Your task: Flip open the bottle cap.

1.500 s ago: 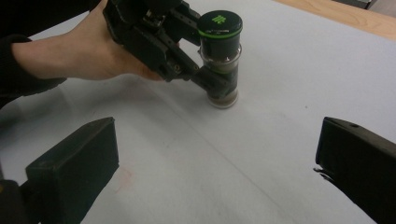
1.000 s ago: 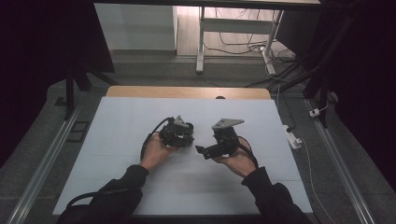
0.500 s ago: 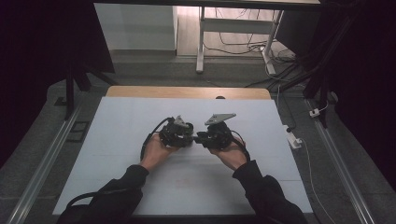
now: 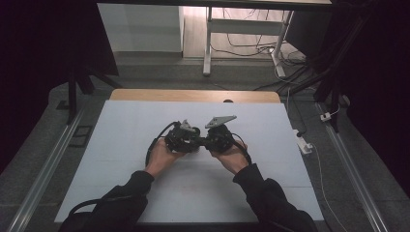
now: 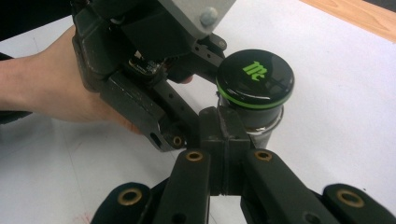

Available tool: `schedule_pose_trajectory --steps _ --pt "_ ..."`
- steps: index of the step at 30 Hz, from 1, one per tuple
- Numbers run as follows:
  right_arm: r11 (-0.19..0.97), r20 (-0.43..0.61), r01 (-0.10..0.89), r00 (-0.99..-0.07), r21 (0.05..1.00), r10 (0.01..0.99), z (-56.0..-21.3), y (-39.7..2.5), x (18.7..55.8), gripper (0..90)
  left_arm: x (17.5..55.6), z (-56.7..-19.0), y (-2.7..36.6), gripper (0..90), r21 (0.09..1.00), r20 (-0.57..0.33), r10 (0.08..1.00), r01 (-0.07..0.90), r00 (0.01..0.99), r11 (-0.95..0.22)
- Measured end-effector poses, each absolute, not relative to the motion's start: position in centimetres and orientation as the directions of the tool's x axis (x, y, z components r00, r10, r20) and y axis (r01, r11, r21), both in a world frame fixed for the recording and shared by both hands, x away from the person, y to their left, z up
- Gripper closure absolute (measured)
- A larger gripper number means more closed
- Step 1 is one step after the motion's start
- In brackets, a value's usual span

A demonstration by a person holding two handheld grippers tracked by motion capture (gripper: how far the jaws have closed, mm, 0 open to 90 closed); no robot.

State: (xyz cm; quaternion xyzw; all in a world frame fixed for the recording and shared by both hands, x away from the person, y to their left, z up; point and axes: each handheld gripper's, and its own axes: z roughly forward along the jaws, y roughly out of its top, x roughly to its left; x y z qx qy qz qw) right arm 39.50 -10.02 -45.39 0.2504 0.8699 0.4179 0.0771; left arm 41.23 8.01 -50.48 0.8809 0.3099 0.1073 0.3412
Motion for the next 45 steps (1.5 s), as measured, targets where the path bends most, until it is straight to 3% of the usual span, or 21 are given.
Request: schedule_pose_trajectory --steps 45 --pt "0.467 0.061 0.367 -0.834 0.805 0.549 -44.0 -9.6 41.5 89.5 41.1 -50.6 8.0 53.8 0.675 -0.021 0.625 0.473 0.780 -0.566"
